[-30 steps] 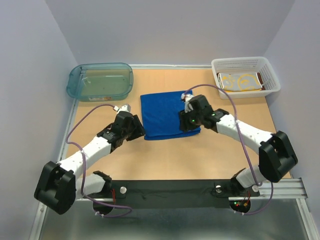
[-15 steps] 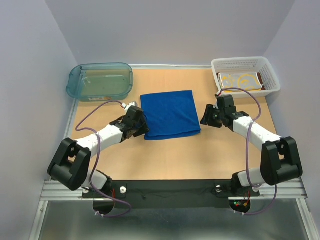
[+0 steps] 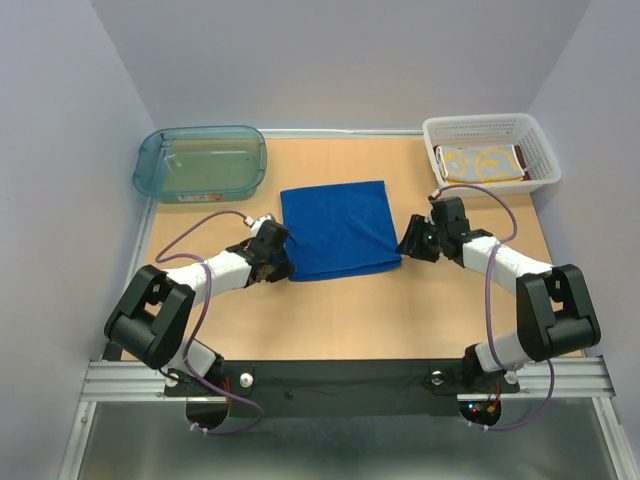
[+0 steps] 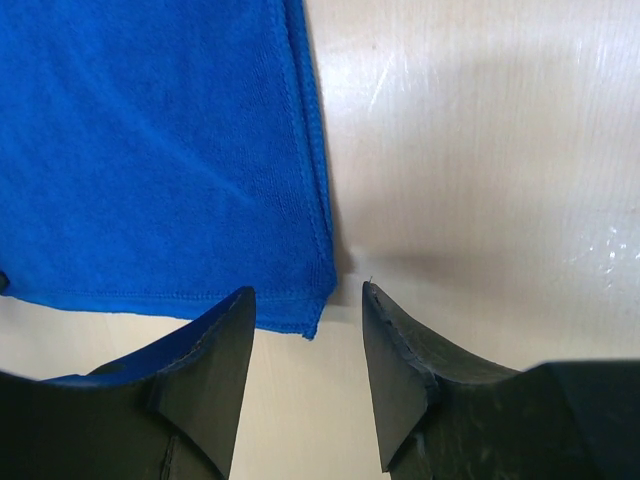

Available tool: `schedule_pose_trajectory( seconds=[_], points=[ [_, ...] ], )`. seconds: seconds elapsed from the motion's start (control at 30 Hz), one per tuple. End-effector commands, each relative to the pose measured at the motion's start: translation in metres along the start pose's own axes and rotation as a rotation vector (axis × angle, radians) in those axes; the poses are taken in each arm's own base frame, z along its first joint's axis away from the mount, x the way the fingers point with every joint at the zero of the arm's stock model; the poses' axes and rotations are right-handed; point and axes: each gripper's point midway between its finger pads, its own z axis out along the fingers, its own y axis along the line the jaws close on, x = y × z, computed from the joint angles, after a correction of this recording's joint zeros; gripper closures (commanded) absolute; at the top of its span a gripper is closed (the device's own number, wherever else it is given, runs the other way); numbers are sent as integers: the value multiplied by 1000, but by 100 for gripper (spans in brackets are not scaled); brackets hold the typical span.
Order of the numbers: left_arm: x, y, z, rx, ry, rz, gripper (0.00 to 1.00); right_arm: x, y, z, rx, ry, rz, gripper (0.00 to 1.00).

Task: Fold and stack the towels
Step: Fold the towel

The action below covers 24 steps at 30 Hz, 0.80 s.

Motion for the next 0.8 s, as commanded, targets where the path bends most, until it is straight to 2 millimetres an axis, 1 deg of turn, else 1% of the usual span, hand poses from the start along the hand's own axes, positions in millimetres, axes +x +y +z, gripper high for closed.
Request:
schedule_pose_trajectory(
  seconds=[0.0,0.17,0.27,0.3,0.6,0.73,0.77],
  points=[
    [-3,-1,-10,18,-28,-1,82,-8,2,4,-27,-30,30,48],
    [-3,2,-11,14,-32,7,83,-3,-2,8,-23,-16,72,48],
    [-4,1,-11,17,-33,13,87,-1,-5,13,-28,-13,97,49],
    [-4,0,-11,17,-33,14,88,3,-6,15,-33,3,109,50],
    [-5,-1,-12,20,-36,24,90,12,-9,26,-44,32,146,54],
    [-5,1,-12,15,-37,29,90,16,-10,28,-46,43,154,60],
    [-5,0,-12,16,-36,29,90,16,-10,29,-47,44,155,63]
  ],
)
